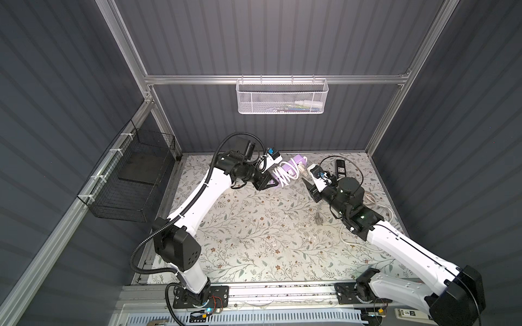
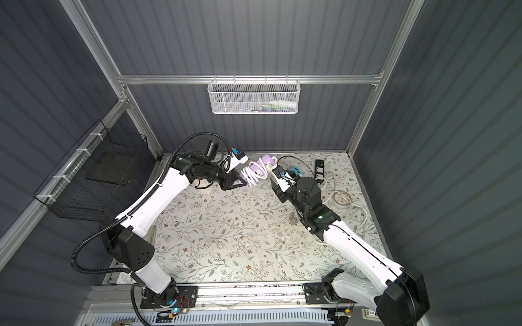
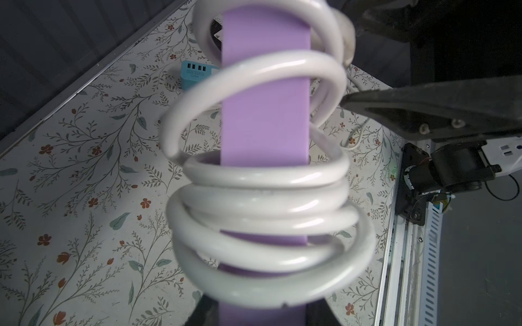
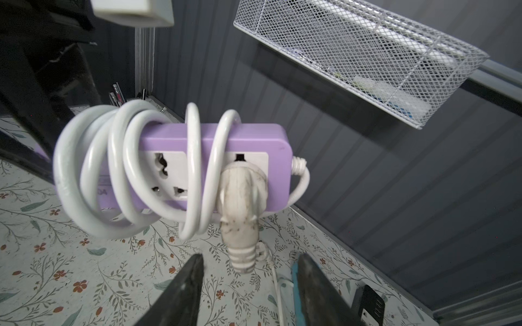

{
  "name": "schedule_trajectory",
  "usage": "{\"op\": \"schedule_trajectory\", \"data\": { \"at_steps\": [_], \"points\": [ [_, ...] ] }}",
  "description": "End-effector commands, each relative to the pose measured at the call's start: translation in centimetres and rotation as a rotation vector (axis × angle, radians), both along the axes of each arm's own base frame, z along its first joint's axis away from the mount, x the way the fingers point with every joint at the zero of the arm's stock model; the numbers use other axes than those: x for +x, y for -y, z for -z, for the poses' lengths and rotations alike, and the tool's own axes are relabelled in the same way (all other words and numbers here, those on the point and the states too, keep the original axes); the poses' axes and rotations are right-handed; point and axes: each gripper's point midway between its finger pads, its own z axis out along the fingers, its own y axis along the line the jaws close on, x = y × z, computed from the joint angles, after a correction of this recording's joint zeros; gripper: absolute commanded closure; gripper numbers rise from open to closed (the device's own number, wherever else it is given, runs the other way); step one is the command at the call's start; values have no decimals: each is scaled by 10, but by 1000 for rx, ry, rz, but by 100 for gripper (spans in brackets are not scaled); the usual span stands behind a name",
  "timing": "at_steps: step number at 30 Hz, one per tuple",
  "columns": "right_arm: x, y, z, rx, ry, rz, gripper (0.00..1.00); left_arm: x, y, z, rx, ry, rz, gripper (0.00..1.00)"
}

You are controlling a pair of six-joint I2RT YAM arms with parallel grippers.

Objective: Unwrap the cord wrapped around the power strip
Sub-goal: Remove the plug from the socket.

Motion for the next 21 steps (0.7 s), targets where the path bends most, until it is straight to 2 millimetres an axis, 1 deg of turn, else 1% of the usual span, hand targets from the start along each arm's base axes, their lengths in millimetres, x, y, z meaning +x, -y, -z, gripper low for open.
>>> {"op": "schedule_trajectory", "data": {
  "at_steps": [1, 5, 8, 11, 15, 16, 18, 21],
  "points": [
    [8, -6, -15, 12, 39, -4, 49, -8, 8, -25, -68, 48, 37, 100],
    [12, -9, -14, 9, 33, -6, 52, -9, 7, -27, -70, 53, 38, 100],
    [14, -9, -15, 12, 34, -2, 58, -11, 7, -29, -72, 55, 41, 100],
    [13, -7, -18, 29, 36, -3, 69, -11, 7, -28, -71, 57, 41, 100],
    [12, -3, -24, 55, 38, -1, 94, -10, 8, -26, -67, 55, 38, 100],
    [11, -3, -24, 60, 35, -4, 97, -9, 8, -26, -66, 59, 33, 100],
    [9, -3, -25, 72, 27, -11, 100, -7, 8, -26, -65, 64, 26, 100],
    [5, -3, -25, 91, 9, -22, 100, -3, 6, -28, -64, 79, 3, 100]
  ]
}}
